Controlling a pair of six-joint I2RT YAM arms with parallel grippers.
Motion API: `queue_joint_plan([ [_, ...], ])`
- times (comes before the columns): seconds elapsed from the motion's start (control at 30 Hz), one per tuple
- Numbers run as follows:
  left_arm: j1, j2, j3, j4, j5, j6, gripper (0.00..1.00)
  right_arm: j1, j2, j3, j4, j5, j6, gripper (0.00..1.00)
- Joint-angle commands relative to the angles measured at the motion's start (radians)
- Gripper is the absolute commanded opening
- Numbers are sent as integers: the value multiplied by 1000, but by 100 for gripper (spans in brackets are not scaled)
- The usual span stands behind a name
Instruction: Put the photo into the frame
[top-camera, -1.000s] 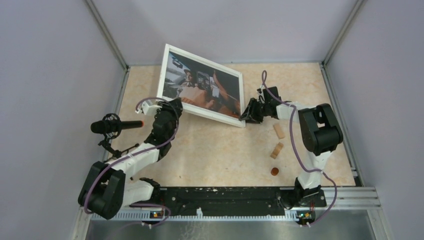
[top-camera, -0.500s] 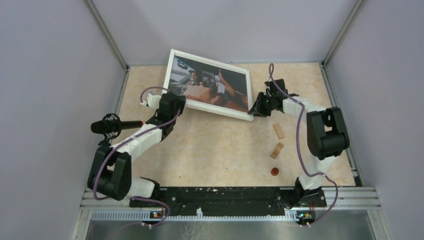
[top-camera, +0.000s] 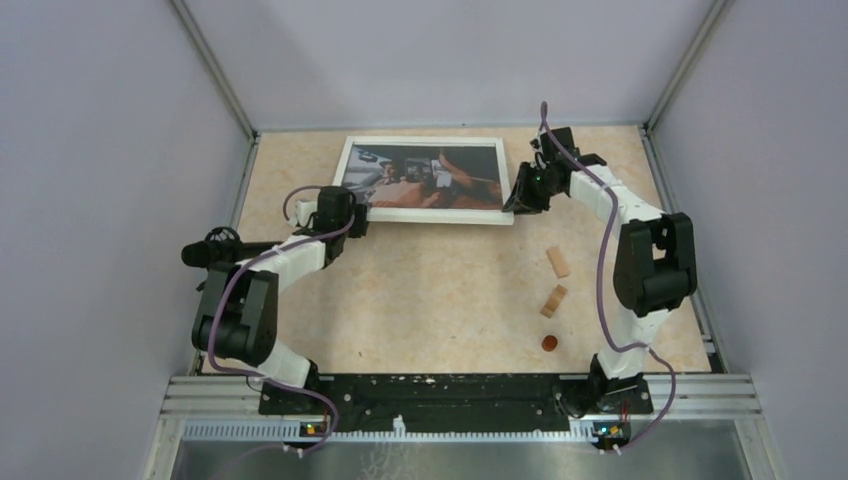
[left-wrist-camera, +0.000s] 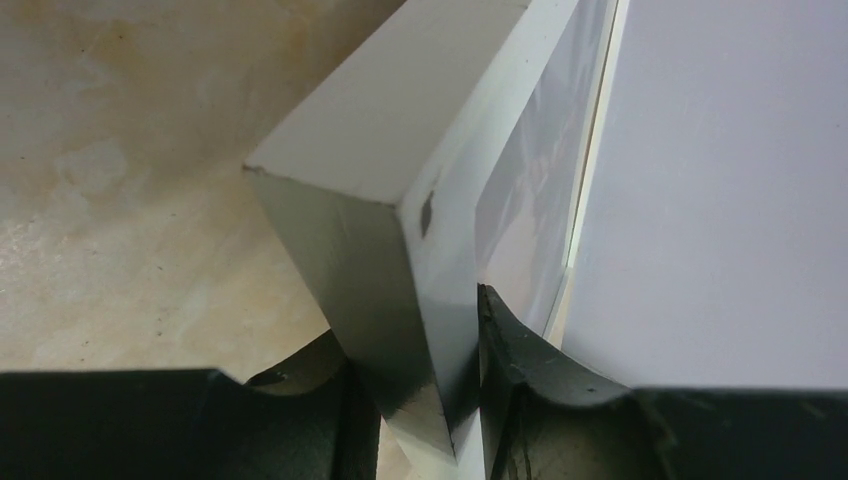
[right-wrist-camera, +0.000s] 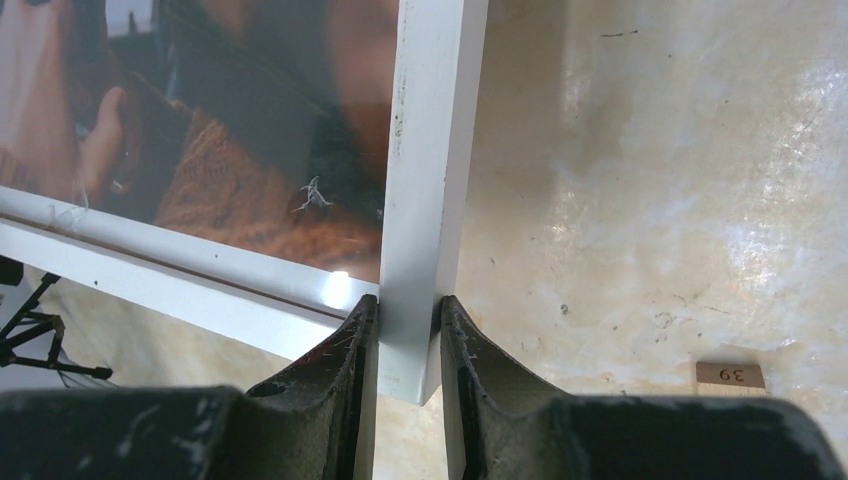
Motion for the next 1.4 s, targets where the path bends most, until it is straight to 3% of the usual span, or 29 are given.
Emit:
queue_joint_plan([
  [0.0, -9, 49, -10, -202, 18, 129, 0, 2, 9, 90, -4, -85, 0, 0],
  [0.13, -7, 75, -3, -231, 29, 104, 0, 2, 32, 122, -21, -86, -3, 0],
  [0.3, -7, 99, 4, -269, 32, 96, 35, 3, 49, 131, -23, -76, 8, 0],
  [0.47, -7, 109, 0, -266, 35, 92, 50, 3, 53, 124, -3, -60, 39, 0],
  [0.8, -6, 81, 6, -316, 52, 125, 98, 2, 83, 123, 46, -68, 86, 0],
  [0.97, -17, 4, 37, -371, 127, 241, 98, 1, 74, 68, 118, -21, 36, 0],
  [1.0, -26, -23, 38, -364, 137, 272, 99, 2, 76, 55, 130, -14, 15, 8],
  [1.07, -45, -91, 38, -341, 177, 342, 99, -5, 94, 37, 152, -23, -12, 36],
  [1.1, -53, -124, 40, -330, 214, 381, 99, -11, 107, 28, 159, -23, -17, 44],
  [1.27, -114, -296, 83, -237, 301, 586, 98, -24, 181, 14, 214, -22, -41, 64],
  [1.37, -126, -397, 111, -170, 377, 720, 98, -24, 230, 45, 236, -27, -58, 65],
])
